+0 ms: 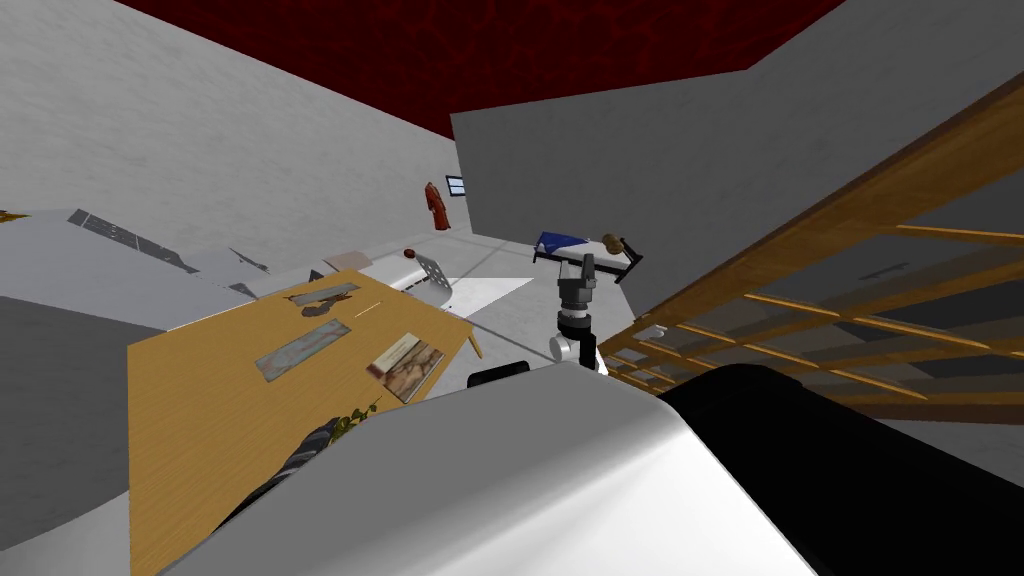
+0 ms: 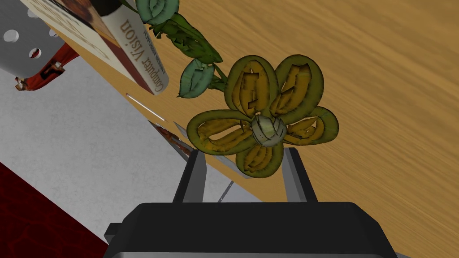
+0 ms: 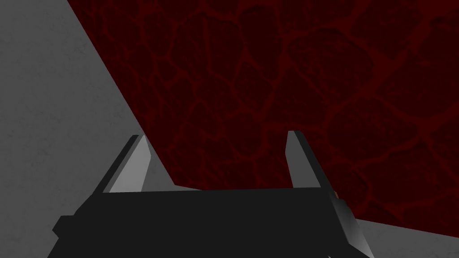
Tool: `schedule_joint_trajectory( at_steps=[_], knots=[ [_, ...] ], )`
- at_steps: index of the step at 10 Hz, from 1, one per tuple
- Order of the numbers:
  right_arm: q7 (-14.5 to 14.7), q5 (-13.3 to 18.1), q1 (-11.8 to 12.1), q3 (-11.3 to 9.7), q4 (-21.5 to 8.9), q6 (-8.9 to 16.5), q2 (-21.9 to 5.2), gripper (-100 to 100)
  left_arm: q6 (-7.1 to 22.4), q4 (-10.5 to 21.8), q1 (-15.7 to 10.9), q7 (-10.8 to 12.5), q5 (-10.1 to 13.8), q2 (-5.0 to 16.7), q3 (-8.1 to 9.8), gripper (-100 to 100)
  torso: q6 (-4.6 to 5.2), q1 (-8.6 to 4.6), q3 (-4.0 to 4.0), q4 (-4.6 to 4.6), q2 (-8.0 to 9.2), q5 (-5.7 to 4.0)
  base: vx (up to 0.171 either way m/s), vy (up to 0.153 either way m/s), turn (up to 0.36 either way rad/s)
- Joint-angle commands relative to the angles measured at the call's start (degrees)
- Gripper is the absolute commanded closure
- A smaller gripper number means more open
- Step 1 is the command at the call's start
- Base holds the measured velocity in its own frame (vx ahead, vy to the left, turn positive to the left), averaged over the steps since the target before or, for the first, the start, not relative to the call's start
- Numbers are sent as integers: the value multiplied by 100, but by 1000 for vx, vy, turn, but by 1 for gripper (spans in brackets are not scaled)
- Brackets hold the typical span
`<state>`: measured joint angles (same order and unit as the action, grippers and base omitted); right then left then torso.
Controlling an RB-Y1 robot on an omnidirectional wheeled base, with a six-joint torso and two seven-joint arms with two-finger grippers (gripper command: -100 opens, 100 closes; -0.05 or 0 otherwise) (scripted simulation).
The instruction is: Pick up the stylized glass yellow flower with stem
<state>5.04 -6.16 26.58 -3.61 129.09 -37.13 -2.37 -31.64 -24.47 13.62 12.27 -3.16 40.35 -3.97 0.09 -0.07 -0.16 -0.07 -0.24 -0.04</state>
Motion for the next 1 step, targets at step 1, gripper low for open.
schedule_joint_trajectory(
  at_steps=[1],
  knots=[
    [0,0,0,0,0,0,0,0,0,0,0,0,0,0,0,0,0,0,0,0,0,0,7,-4,-1]
  ],
)
